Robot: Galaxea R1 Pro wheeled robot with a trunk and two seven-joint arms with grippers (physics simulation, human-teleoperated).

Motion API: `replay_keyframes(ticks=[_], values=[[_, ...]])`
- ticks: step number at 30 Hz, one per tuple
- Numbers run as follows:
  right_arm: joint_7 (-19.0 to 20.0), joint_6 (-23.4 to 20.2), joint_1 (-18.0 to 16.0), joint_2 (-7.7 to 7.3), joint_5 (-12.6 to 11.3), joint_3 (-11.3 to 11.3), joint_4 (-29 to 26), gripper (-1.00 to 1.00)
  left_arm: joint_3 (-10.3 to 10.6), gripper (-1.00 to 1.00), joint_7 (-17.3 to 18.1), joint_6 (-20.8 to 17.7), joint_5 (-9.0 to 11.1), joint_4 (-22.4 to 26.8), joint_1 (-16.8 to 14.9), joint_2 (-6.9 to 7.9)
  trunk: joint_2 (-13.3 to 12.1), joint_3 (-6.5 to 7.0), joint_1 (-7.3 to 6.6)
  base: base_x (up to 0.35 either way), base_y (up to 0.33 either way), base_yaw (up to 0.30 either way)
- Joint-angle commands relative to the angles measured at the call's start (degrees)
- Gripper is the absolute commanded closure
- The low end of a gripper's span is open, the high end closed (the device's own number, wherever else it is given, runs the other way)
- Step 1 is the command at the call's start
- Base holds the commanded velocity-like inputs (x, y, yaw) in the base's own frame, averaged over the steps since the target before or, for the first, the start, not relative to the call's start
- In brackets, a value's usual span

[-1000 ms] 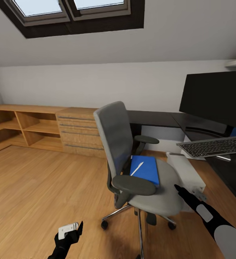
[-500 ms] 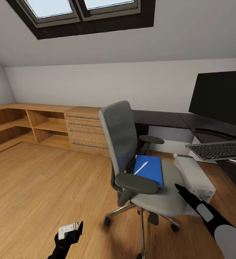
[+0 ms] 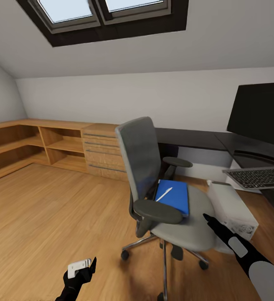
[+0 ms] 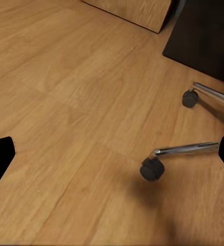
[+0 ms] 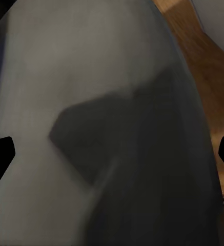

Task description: In the bedroom, organize the workspace by keeping the computer under the desk, ensuring the monitor is on the desk, placing the keyboard on the desk next to the monitor, placing the mouse on the desk next to the keyboard, moving the folder from the swivel chair onto the desk next to the mouse, stacking the notebook on top of the folder with the pen on top of the notebook, and positioning the swivel chair next to the desk.

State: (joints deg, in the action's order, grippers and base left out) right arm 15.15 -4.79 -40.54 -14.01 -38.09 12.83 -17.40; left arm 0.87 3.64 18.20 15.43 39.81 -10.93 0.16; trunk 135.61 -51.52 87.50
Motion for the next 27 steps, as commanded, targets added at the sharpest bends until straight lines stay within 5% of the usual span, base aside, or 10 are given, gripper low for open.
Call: replay_keyframes(ticks=[1,15,27], values=[[0.3,-0.4,0.0,0.04,-0.3,-0.6,0.3,-1.00,0.1,-1.00,0.3,0.2,0.6,-0.1,-0.1,0.00,0.0,-0.09,0.00,0.000,0.000,0.162],[0.7,-0.4,0.0,0.05,-0.2,-0.6,0.3,-1.00,0.1,-1.00,0.3,0.2,0.6,-0.1,-0.1,0.01,0.0,-0.41,0.00,0.000,0.000,0.099],[0.7,-0.3,0.0,0.12,-0.1,-0.6,0.3,-1.00,0.1,-1.00,0.3,0.2,0.6,-0.1,-0.1,-0.04,0.0,-0.41,0.00,0.000,0.000,0.252]])
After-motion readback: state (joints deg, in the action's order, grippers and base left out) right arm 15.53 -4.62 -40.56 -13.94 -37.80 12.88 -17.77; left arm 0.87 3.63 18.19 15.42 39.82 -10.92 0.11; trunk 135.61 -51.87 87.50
